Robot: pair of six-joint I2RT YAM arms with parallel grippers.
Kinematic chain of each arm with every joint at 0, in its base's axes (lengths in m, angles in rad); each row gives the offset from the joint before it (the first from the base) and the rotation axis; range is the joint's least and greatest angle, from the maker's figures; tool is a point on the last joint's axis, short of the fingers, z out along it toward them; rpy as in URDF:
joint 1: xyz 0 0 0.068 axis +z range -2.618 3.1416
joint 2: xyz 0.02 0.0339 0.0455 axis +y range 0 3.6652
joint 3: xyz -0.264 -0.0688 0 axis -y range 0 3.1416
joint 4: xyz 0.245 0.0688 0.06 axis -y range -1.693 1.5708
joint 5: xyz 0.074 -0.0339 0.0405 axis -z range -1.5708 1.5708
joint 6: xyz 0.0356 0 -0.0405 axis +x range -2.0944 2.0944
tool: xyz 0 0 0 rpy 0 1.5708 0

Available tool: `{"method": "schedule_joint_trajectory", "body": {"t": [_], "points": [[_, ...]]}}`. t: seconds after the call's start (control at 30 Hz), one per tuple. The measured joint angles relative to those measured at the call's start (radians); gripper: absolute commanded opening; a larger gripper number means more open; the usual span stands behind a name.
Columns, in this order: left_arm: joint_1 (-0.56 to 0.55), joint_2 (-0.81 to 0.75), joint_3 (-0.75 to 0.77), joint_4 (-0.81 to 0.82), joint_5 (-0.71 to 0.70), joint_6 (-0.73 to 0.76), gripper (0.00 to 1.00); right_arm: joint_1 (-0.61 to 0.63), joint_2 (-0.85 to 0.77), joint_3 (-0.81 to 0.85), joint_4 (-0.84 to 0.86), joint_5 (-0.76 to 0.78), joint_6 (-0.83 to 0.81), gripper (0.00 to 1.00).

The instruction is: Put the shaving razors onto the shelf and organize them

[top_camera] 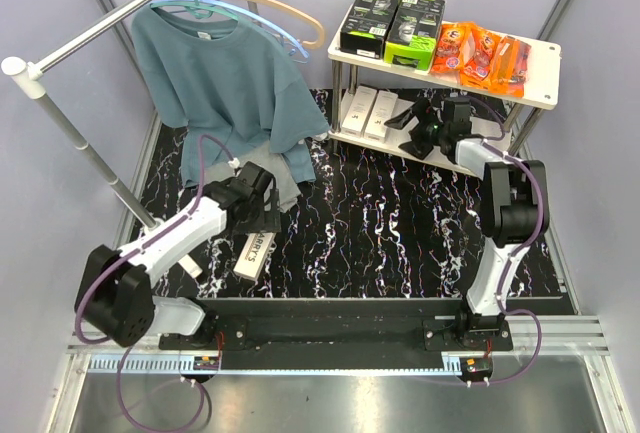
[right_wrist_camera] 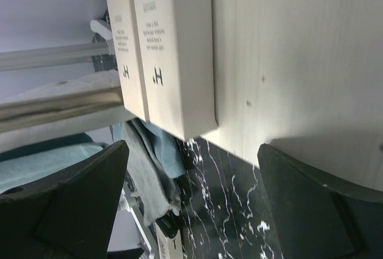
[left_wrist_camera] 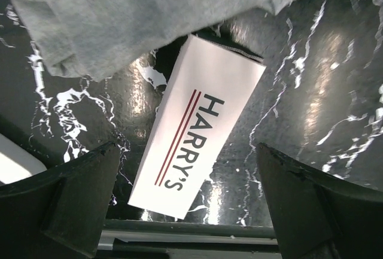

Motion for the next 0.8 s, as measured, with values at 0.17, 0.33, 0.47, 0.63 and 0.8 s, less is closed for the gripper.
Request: {"method": "schedule_joint_trajectory", "body": {"t": [0.17,0.33,0.47,0.63,0.8], "points": [[0.0,0.067,-0.032,0.037,0.043,0.035,0.99,0.012,-0.08,-0.103,0.005,0.002,-0.002,1.0],[0.0,0.124,-0.034,0.064,0.071,0.052,0.99,0.046,-0.146,-0.217,-0.003,0.008,-0.005,1.0],[0.0,0.152,-0.034,0.078,0.084,0.057,0.96,0.076,-0.218,-0.306,-0.002,0.008,-0.003,1.0],[0.0,0.175,-0.034,0.085,0.098,0.063,0.88,0.11,-0.334,-0.411,0.004,0.008,0.01,1.0],[0.0,0.193,-0.034,0.085,0.103,0.071,0.65,0.117,-0.406,-0.477,0.011,0.008,0.015,1.0]]}}
